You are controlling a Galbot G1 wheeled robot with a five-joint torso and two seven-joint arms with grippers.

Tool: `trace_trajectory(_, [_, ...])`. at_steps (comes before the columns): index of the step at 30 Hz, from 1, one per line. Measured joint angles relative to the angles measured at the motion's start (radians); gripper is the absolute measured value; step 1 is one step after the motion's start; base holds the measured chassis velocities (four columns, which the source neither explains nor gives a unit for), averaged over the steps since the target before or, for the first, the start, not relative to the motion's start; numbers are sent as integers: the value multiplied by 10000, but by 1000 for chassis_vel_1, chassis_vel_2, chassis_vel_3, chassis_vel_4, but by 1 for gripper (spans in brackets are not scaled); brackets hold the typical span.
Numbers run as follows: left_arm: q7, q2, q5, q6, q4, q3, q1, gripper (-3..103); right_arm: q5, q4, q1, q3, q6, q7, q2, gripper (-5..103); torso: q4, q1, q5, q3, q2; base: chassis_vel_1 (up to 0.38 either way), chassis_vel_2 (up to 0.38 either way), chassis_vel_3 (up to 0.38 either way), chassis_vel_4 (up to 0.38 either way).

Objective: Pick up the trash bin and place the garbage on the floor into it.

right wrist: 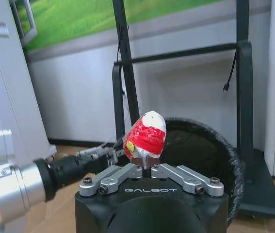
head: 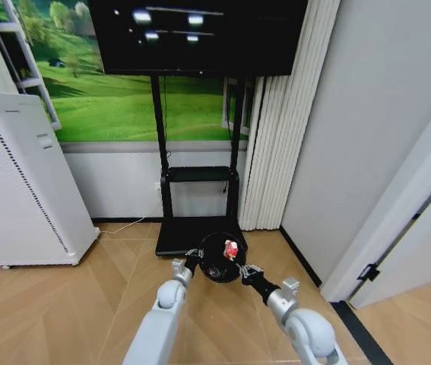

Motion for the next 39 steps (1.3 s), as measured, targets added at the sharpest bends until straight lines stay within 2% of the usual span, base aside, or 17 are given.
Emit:
trace_trajectory(1, [51, -17, 107, -27, -21, -6, 102, 7, -218, -225, 106, -81, -32, -26, 69, 14, 1, 0, 0, 0, 0, 0, 0, 0, 0])
trace_trajectory(2, [88, -13, 129, -35, -64, -30, 166, 7, -301, -357, 167, -122, -33, 48, 102, 19, 3, 0, 2, 0, 0, 0, 0, 0, 0])
trace_trajectory(3, [88, -13, 129, -35, -64, -30, 166, 7, -301, -357, 167, -122, -33, 48, 102, 19, 3, 0, 2, 0, 0, 0, 0, 0, 0])
trace_trajectory(5, [137, 33, 128, -46, -160, -88, 273, 7, -403, -465, 229, -121, -30, 143, 128, 30, 4, 1, 0, 1, 0, 0, 0, 0, 0])
trace_trajectory(7, [152, 75, 122, -48, -206, -117, 303, 7, -407, -459, 235, -88, -30, 201, 129, 30, 3, 0, 0, 0, -1, 0, 0, 0, 0])
trace_trajectory(11, [177, 157, 121, -71, -280, -178, 329, 7, -355, -374, 234, -9, -29, 340, 126, 41, 2, 0, 0, 0, -1, 0, 0, 0, 0])
trace_trajectory(12, [178, 173, 120, -72, -295, -192, 334, 7, -337, -348, 234, 13, -30, 370, 126, 46, 2, 0, 0, 0, 0, 0, 0, 0, 0])
trace_trajectory(13, [178, 236, 119, -73, -366, -250, 355, 7, -252, -215, 223, 117, -30, 498, 124, 57, 2, 0, 1, 0, 0, 0, 0, 0, 0])
trace_trajectory(14, [178, 236, 119, -73, -366, -250, 355, 7, -252, -215, 223, 117, -30, 498, 124, 57, 2, 0, 1, 0, 0, 0, 0, 0, 0])
trace_trajectory(16, [91, 364, 117, -72, -715, -614, 498, 7, 160, 177, 147, 474, 32, 1030, 106, 68, 1, 0, -1, 0, 0, 0, 0, 0, 0])
trace_trajectory(17, [91, 364, 117, -72, -715, -614, 498, 7, 160, 177, 147, 474, 32, 1030, 106, 68, 1, 0, -1, 0, 0, 0, 0, 0, 0])
trace_trajectory(22, [-160, 460, -77, 60, -1437, -1291, 984, 7, 873, 475, 23, 1038, 231, 1880, 45, 84, 2, 0, -1, -2, 0, 0, 0, 0, 0])
trace_trajectory(24, [-666, 395, -33, 77, -2089, -1858, 1497, 7, 1348, 274, -84, 1275, 659, 2913, 85, 98, 2, 0, 0, -1, 0, 0, 0, 0, 0])
trace_trajectory(30, [-1102, 395, 396, 143, -2949, -2658, 2131, 7, 1214, -198, -284, 1441, 1645, 3458, 219, 100, 1, 0, -2, -1, 0, 0, 0, 0, 0])
trace_trajectory(32, [-1349, 508, 543, 392, -3631, -3158, 2578, 7, 408, -638, -362, 1537, 2328, 3654, 359, 100, 3, 0, 1, -2, 0, 0, 0, 0, 0])
trace_trajectory(35, [-1494, 609, 569, 538, -4443, -3610, 3297, 7, -331, -1072, -430, 1546, 2843, 3760, 445, 100, 2, 0, 0, -2, 0, 0, 0, 0, 0])
trace_trajectory(39, [-1458, 628, 453, 665, -5350, -3854, 4277, 7, -811, -1602, -456, 1545, 3302, 3763, 459, 100, 5, -1, -2, -1, 0, 0, 0, 0, 0])
